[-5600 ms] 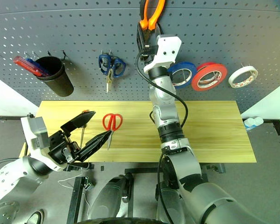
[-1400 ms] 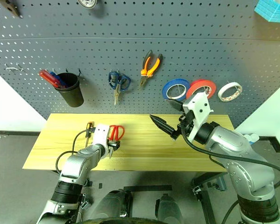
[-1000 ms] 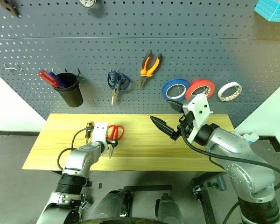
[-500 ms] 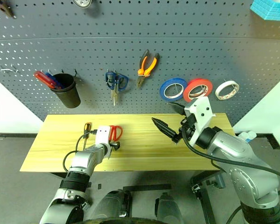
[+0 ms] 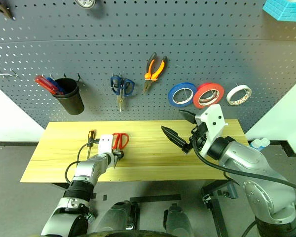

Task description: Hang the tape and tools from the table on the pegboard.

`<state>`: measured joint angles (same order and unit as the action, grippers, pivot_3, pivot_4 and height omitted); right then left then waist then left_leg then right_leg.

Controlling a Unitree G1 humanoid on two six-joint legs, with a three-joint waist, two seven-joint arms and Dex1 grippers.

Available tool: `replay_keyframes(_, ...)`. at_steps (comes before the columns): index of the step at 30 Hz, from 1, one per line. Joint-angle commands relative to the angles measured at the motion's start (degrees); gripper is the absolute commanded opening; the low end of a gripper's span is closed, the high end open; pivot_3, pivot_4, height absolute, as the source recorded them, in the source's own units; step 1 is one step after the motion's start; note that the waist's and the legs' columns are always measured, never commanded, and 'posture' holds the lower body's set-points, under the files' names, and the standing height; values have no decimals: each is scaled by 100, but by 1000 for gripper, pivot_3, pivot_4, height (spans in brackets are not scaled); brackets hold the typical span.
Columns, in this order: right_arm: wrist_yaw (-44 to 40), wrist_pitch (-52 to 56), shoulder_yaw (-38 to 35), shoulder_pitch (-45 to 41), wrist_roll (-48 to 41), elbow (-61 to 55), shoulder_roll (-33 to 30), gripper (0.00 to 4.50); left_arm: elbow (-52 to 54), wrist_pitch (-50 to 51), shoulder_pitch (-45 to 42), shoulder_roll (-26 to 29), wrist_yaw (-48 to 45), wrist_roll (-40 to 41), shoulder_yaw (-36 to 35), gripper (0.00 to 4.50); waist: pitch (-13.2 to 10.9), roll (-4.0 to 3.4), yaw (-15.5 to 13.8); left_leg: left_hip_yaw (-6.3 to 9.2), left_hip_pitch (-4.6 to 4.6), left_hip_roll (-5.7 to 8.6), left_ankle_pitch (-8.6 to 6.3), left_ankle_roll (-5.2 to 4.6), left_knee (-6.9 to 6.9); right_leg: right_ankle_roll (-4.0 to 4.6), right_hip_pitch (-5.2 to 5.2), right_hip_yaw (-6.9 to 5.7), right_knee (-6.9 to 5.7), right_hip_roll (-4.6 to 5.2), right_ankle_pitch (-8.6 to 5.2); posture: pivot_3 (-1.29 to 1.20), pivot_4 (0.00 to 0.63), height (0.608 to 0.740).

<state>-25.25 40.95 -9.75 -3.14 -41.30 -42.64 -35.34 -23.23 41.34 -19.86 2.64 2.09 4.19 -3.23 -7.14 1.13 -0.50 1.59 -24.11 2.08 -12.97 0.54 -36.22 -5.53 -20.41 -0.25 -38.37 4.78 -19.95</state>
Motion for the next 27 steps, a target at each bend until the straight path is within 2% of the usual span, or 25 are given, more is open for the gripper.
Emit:
replay_keyframes(1,16,-10,-169,4,-85,-255,-98,4095,-150,-164,-124,-1,21,-5,-87,4500,0,0,0,0,0,0,0,0,0,0,0,0,0,0,0,-71,126,740)
replay_keyframes(7,30,-15,-132,-10,-91,-240,-122,4095,-350,-225,-226,-56,26,-10,-75,4500,0,0,0,0,0,0,0,0,1,0,0,0,1,1,0,-69,126,740)
replay_keyframes(26,82,-52,-69,-40,-48,-215,-99,4095,34,467,-81,-141,155,-86,17,4500,0,0,-2,0,0,0,-1,-1,2,0,0,0,3,2,0,-59,131,740)
replay_keyframes(27,85,-51,-70,-35,-51,-220,-99,4128,45,476,-76,-144,152,-84,12,4318,0,0,-2,0,0,0,-1,-1,2,0,0,0,3,2,0,-59,131,740)
